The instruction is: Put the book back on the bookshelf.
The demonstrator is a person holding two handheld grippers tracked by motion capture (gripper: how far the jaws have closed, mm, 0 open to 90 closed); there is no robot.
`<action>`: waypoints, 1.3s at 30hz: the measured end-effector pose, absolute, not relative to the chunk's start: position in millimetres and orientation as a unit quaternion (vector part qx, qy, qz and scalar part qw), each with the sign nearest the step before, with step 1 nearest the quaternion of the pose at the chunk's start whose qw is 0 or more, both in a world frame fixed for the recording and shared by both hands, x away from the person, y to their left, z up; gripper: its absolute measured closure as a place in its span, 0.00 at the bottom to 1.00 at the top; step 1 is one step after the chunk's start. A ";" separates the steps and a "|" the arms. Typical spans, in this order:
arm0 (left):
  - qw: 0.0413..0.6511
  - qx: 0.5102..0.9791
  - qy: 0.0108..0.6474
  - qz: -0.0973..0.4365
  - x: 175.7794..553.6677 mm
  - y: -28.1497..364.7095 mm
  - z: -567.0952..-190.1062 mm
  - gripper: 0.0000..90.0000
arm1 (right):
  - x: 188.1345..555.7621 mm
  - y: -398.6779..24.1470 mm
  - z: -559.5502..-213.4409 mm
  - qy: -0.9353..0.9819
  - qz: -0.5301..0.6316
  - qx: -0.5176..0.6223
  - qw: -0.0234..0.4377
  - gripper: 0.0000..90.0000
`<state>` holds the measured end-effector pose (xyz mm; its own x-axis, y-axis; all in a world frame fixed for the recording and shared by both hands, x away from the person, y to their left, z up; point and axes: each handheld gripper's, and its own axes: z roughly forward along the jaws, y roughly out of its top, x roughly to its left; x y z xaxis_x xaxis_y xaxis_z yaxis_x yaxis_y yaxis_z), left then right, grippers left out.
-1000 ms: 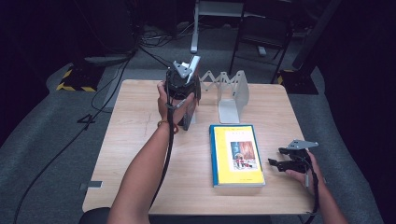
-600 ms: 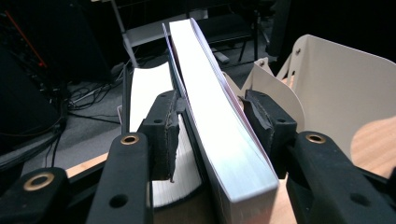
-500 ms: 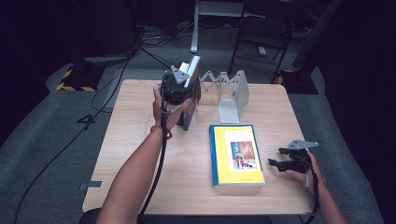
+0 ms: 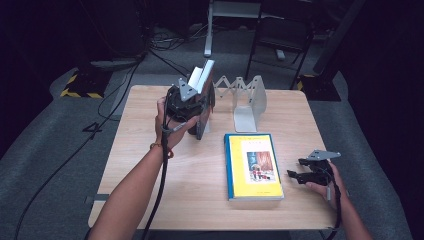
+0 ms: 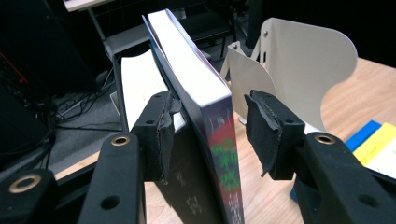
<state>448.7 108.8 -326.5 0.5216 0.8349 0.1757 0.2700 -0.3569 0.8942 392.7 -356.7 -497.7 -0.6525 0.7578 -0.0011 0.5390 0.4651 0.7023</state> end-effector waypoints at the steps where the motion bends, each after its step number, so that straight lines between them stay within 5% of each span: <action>1: 0.434 0.758 0.363 0.324 446.9 110.0 -327.3 0.57 | 392.7 -356.7 -497.7 0.841 0.344 0.386 0.159 0.29; 19: 0.401 0.822 0.292 0.280 397.4 123.2 -375.7 0.48 | 390.6 -359.1 -493.1 0.838 0.347 0.388 0.166 0.29; 39: 0.326 0.904 0.245 0.129 363.1 133.5 -476.6 0.28 | 367.6 -340.2 -448.8 0.830 0.400 0.348 0.175 0.29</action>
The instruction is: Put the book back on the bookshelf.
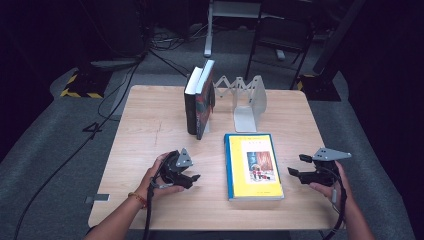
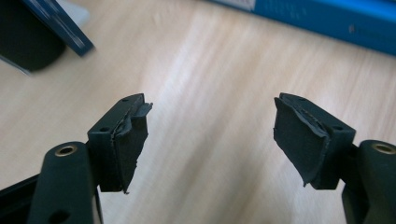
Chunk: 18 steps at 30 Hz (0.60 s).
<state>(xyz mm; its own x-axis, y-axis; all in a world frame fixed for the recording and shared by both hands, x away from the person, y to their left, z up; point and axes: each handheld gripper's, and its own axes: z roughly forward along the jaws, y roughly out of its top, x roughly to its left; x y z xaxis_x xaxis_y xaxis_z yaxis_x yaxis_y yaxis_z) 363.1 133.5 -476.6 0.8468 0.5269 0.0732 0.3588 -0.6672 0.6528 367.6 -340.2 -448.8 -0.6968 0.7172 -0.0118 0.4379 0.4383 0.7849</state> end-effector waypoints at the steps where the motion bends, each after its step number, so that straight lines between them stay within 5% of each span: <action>1: 0.325 0.905 0.244 0.125 361.7 134.7 -479.2 0.28 | 366.1 -336.9 -446.6 0.830 0.405 0.342 0.171 0.29; 18: 0.345 0.893 0.273 0.095 346.9 156.4 -499.7 0.25 | 330.1 -296.9 -445.0 0.873 0.402 0.263 0.091 0.31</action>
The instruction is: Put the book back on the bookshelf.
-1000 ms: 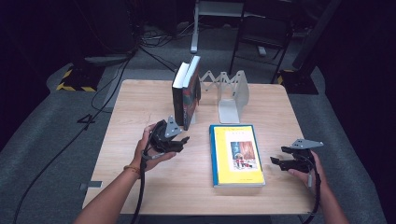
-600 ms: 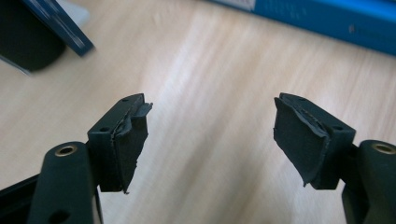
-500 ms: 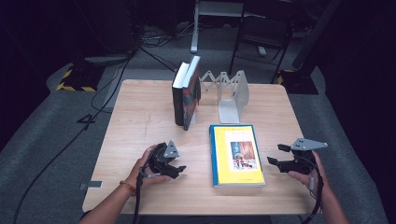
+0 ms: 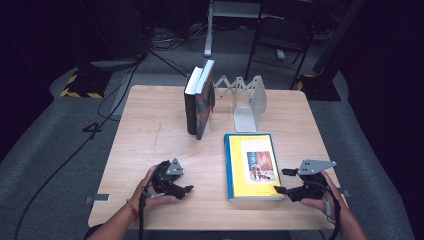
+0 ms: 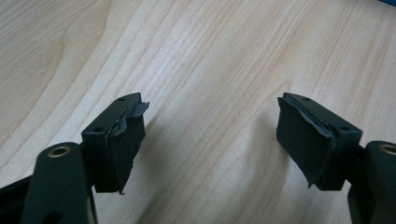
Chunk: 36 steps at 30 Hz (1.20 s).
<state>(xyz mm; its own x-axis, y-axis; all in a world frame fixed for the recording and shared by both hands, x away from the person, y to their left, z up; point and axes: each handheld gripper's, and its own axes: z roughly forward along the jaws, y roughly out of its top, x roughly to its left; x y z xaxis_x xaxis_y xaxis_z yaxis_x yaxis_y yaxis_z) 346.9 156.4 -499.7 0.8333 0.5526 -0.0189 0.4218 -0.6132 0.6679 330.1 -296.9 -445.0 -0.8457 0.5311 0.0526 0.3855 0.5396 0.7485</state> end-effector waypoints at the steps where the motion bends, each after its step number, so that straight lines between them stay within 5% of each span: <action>1: 0.348 0.893 0.271 0.096 346.3 157.4 -500.4 0.25 | 327.0 -296.0 -446.4 0.873 0.401 0.263 0.085 0.30; 10: 0.347 0.893 0.269 0.097 346.6 155.0 -500.7 0.23 | 329.0 -283.5 -463.8 0.895 0.359 0.252 0.079 0.21; 36: 0.380 0.902 0.188 0.076 339.0 77.1 -480.5 0.26 | 318.3 -255.9 -460.6 0.896 0.371 0.234 0.072 0.33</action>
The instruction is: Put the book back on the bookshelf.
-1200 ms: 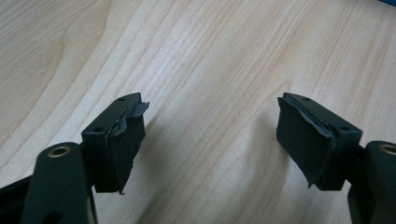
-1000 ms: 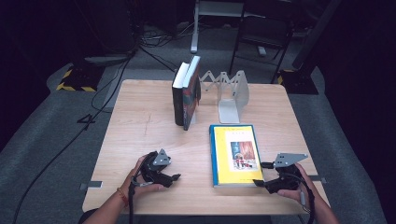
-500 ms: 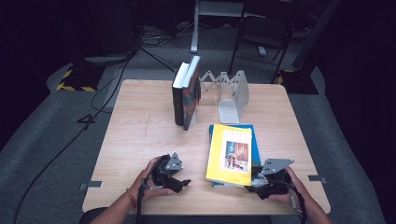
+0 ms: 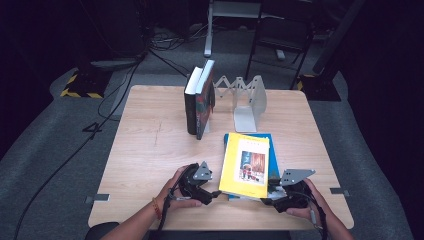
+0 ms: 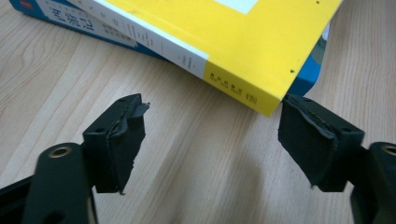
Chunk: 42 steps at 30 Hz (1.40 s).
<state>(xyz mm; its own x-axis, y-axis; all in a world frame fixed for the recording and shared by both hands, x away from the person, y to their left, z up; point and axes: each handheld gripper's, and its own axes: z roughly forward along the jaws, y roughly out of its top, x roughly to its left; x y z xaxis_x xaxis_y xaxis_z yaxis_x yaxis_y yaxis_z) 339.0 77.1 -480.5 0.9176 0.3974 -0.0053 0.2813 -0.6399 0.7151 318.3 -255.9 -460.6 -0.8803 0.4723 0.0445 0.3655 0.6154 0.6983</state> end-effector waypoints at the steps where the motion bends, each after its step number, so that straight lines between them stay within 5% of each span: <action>1: 0.381 0.902 0.186 0.078 337.9 77.6 -479.9 0.28 | 317.9 -255.9 -460.1 0.895 0.372 0.235 0.073 0.33; 16: 0.358 0.900 0.219 0.116 362.0 99.4 -485.4 0.30 | 323.4 -255.7 -454.7 0.885 0.382 0.257 0.070 0.30; 22: 0.361 0.900 0.229 0.091 372.1 92.1 -494.1 0.29 | 310.5 -256.4 -456.2 0.911 0.341 0.220 0.067 0.53; 28: 0.369 0.899 0.221 0.078 376.5 77.7 -494.9 0.29 | 309.4 -256.8 -454.2 0.916 0.335 0.212 0.062 0.63; 42: 0.372 0.899 0.221 0.065 377.0 70.4 -496.7 0.36 | 308.9 -251.5 -454.2 0.918 0.327 0.211 0.070 0.55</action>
